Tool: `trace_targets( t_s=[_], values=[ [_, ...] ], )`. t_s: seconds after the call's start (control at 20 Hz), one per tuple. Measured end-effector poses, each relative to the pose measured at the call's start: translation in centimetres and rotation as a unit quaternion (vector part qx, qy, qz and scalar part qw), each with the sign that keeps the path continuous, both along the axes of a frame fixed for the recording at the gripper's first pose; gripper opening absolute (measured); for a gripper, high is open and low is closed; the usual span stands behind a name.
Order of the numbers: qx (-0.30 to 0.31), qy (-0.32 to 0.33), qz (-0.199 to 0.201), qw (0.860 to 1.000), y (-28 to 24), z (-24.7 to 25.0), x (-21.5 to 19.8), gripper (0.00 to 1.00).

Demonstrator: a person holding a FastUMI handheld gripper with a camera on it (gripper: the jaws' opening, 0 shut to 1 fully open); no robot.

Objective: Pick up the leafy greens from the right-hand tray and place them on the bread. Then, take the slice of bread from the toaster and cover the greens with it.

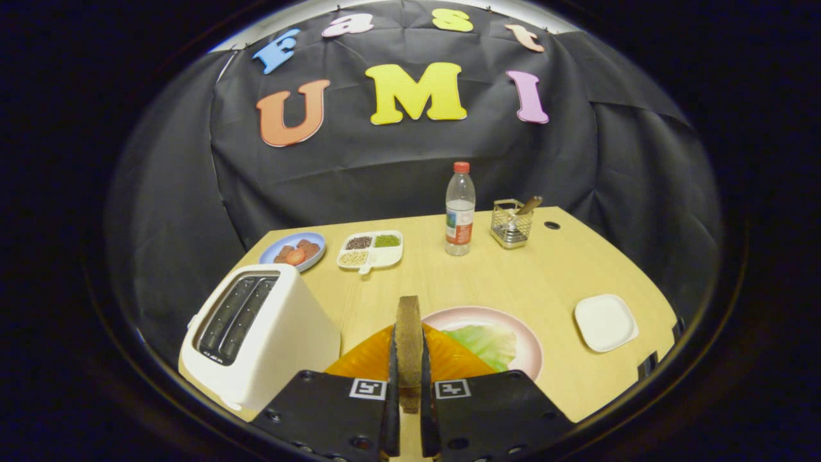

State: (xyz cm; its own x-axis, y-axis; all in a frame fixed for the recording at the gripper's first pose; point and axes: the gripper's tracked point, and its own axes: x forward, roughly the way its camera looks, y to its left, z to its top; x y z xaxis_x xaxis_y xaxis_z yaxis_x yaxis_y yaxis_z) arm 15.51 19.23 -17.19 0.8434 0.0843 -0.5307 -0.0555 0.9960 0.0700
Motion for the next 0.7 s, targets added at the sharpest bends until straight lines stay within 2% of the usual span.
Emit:
trace_targets(
  t_s=[0.45,0.7],
  values=[
    [0.000,-0.002,-0.009,1.000,-3.6,-2.8,1.6,0.15],
    [0.027,0.009,-0.010,1.000,-5.5,-3.9,1.8,0.14]
  ],
)
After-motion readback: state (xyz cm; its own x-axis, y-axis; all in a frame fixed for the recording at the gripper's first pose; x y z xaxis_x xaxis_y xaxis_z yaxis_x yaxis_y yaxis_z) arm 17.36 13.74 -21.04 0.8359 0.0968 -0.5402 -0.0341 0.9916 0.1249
